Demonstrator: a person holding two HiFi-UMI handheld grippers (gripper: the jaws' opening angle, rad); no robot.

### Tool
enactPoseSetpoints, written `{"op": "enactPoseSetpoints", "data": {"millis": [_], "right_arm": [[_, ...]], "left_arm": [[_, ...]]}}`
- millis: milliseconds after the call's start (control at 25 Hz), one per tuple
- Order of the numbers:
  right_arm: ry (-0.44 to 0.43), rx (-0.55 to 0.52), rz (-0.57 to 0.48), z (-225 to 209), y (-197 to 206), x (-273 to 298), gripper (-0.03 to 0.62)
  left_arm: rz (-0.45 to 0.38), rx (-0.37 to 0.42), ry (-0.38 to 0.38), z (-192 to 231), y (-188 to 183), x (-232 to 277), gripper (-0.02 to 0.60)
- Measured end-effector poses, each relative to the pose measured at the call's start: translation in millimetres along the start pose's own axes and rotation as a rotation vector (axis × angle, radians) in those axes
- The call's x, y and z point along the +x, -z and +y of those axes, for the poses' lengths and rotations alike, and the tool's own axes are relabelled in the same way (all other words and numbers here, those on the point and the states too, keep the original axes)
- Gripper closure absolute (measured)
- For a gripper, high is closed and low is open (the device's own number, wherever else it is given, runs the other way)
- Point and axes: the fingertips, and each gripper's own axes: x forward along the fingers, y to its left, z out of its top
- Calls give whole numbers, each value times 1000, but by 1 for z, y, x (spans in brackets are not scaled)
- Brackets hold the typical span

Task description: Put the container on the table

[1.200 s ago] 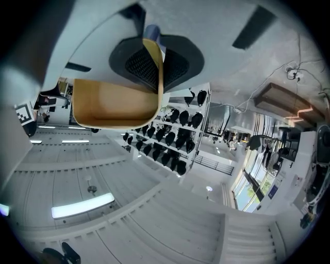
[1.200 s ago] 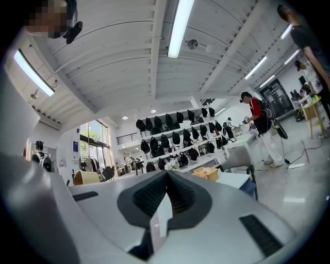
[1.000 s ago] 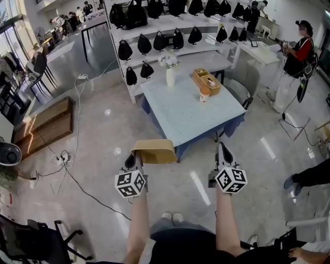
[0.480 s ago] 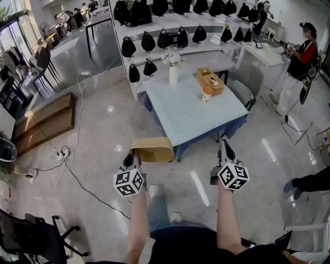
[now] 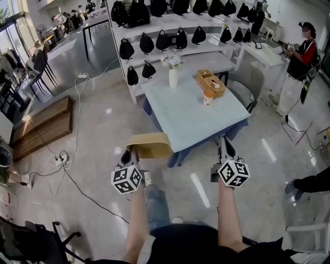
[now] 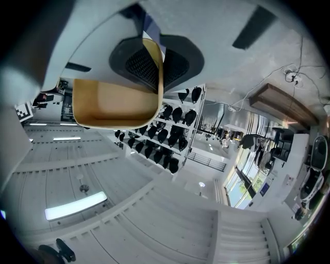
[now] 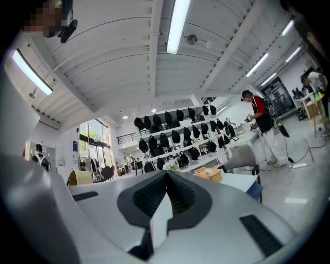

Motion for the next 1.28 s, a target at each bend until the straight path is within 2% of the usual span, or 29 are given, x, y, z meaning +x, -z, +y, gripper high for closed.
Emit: {"op": "enactPoseSetpoints", "data": {"millis": [240,520,680,960,1280], "right_arm": [[39,-9,5,0,14,49,595],[87,-7,16,13,34,141,595],[119,-9,39,18,41,184,595],[222,8,34,15,40,252,595],[358,37,0,-3,36,301,595]], "left_arm": [[2,-28,12,35,-4,53,574],[40,-32,61,75,-9,154,574],[72,-30,118,80,-16,210,574],[130,-8,222,92,-34,311,574],[203,32,383,73,-36,402,574]]}}
